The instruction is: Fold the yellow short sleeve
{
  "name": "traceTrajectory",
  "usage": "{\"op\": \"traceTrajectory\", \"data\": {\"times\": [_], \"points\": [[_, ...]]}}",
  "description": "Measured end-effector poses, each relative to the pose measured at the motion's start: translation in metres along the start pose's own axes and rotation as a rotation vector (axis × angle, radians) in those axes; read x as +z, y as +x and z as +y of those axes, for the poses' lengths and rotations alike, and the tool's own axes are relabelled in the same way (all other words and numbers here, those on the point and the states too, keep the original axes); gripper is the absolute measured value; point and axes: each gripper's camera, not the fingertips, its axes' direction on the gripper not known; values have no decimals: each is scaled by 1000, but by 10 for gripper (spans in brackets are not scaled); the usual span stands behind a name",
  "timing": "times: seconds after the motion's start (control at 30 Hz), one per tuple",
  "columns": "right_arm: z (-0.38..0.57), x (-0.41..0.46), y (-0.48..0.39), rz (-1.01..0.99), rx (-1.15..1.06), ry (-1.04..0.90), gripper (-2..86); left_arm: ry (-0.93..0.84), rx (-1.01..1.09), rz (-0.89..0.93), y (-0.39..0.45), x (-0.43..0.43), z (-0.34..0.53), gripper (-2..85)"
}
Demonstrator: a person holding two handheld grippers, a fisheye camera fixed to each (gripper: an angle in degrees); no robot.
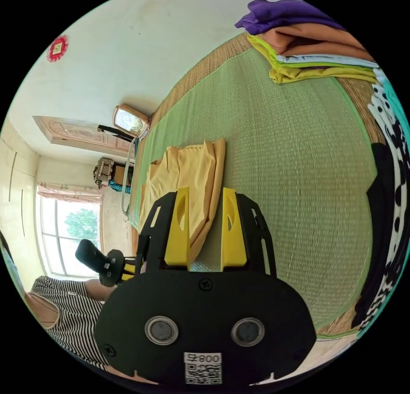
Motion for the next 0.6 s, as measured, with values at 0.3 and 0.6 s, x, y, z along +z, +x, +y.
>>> {"op": "traceTrajectory", "data": {"times": [0.3, 0.6], "points": [[-67, 50, -36, 147, 17, -94, 114, 22, -3, 59, -9, -12, 9, 6], [-80, 73, -75, 299, 1, -104, 65, 44, -10, 82, -13, -45, 25, 6]]}}
